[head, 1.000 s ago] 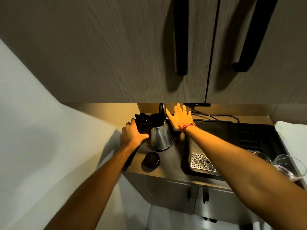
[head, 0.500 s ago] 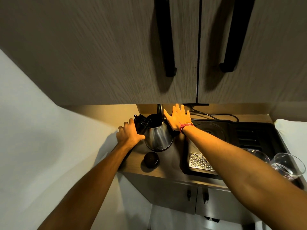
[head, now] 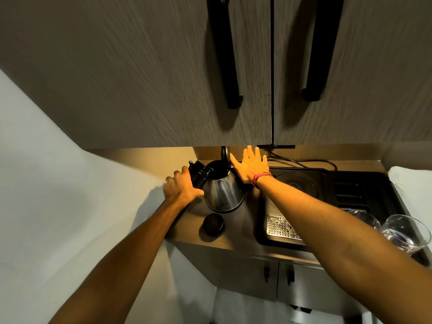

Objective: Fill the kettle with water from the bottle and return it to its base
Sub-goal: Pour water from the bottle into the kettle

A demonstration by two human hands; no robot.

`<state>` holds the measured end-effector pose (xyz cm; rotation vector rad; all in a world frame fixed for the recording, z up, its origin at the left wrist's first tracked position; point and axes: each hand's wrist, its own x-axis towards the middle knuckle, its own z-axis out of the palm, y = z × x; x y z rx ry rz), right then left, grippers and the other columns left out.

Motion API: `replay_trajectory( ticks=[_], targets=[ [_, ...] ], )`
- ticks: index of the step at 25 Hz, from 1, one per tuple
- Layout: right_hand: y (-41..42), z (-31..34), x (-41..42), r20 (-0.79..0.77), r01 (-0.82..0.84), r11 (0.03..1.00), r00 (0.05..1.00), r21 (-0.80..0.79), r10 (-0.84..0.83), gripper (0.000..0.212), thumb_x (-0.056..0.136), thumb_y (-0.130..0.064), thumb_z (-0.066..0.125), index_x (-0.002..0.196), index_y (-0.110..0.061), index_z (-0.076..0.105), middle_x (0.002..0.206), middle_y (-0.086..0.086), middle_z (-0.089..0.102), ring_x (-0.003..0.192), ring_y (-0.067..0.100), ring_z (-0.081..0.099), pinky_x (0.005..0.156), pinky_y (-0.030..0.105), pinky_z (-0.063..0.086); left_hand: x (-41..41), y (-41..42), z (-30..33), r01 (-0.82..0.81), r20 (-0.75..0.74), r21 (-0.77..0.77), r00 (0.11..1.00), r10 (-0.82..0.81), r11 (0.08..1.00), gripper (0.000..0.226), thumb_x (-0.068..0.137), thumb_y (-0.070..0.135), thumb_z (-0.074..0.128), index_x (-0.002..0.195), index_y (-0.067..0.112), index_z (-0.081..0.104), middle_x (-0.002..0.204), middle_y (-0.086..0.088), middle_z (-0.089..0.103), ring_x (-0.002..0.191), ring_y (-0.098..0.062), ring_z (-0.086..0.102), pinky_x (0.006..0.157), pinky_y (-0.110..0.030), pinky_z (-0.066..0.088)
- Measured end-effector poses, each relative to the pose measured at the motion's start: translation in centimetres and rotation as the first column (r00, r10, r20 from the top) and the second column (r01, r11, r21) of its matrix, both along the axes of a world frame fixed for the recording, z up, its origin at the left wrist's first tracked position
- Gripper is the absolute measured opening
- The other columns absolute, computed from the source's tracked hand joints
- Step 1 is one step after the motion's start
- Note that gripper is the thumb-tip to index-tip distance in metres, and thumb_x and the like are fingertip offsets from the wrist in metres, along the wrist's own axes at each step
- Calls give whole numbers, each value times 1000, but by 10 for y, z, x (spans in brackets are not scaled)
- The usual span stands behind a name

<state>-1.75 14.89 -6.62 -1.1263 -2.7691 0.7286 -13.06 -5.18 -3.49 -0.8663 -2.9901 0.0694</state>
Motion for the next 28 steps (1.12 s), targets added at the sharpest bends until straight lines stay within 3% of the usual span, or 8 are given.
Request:
replay_trajectory(
  ticks=[13, 28],
  targets=[
    [-2, 2, 3, 3, 4, 1000, 1000, 2, -4, 94, 90, -72, 9, 158, -8, 12, 168, 9, 0, 156, 31, -3, 124, 54, 4, 8, 0, 8, 4, -11, -50, 1000, -4, 999, 93, 63, 62, 80, 133, 14, 43, 125, -15, 59, 112, -37, 58, 79, -43, 52],
    [-4, 5, 1, -2, -17, 1000, 1000, 19, 17, 88, 93, -68, 11, 158, -7, 15, 168, 10, 3, 156, 32, -1, 124, 54, 6, 7, 3, 13, -1, -55, -106, 998, -5, 994, 84, 63, 61, 80, 124, 14, 47, 115, -11, 61, 103, -32, 61, 65, -35, 42]
  ],
)
